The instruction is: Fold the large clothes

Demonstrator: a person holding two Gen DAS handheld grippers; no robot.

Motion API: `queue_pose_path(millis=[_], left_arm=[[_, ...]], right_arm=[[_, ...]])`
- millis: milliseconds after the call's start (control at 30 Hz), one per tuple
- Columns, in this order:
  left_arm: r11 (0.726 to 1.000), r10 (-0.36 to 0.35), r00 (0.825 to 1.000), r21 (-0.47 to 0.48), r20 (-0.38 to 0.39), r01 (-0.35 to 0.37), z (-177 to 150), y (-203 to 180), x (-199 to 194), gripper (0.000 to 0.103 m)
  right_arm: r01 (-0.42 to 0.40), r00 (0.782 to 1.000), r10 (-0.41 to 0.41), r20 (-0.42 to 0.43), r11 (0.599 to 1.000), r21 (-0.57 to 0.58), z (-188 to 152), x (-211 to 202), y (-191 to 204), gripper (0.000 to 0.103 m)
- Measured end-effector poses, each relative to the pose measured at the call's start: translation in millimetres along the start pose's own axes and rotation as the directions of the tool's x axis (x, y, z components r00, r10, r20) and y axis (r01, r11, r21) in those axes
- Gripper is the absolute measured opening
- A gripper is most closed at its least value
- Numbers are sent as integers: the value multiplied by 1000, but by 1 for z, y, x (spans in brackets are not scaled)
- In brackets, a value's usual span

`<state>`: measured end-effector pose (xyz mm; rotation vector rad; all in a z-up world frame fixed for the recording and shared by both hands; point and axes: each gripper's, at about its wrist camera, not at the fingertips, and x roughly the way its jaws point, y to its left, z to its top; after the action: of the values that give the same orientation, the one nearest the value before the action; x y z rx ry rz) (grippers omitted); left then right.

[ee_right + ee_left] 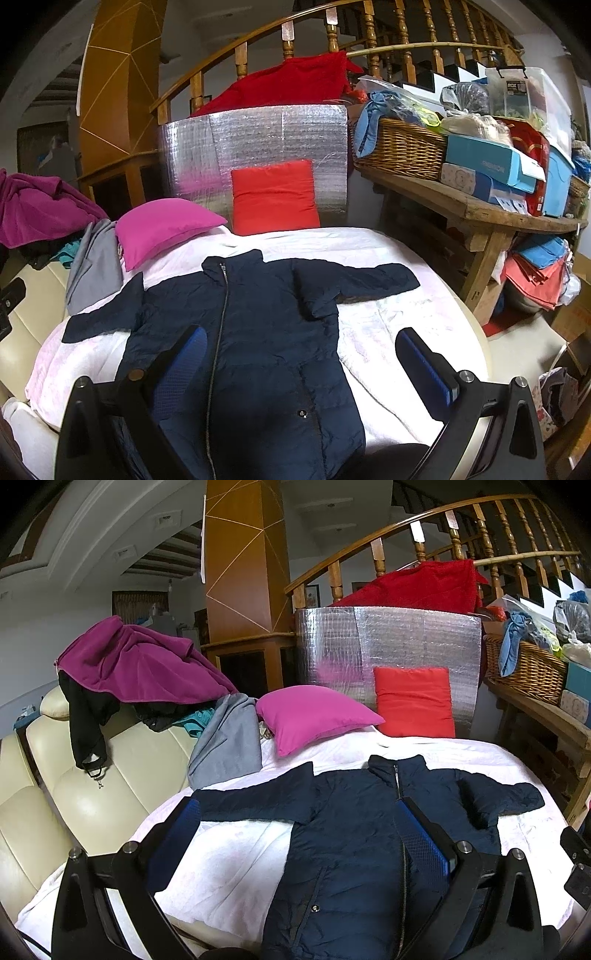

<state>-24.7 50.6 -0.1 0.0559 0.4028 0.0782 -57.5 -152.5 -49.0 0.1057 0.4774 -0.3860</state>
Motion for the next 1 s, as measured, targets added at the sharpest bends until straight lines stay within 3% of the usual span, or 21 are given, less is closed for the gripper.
queue_pose_path(millis=[500, 700, 1000], left_arm=[[1000, 9, 1000, 7, -29, -8, -4, -1, 15, 103], [1000, 15, 999, 15, -40, -15, -5, -6, 23, 103], [999, 22, 998, 26, -58, -20, -4, -13, 40, 103]], right_arm=[[-20, 1000, 20, -18, 1000, -6, 11, 14, 7, 103], [-14, 1000, 15, 25, 1000, -10, 17, 25, 9, 103], [-4, 1000, 4, -13, 1000, 18, 27, 53, 3, 103]])
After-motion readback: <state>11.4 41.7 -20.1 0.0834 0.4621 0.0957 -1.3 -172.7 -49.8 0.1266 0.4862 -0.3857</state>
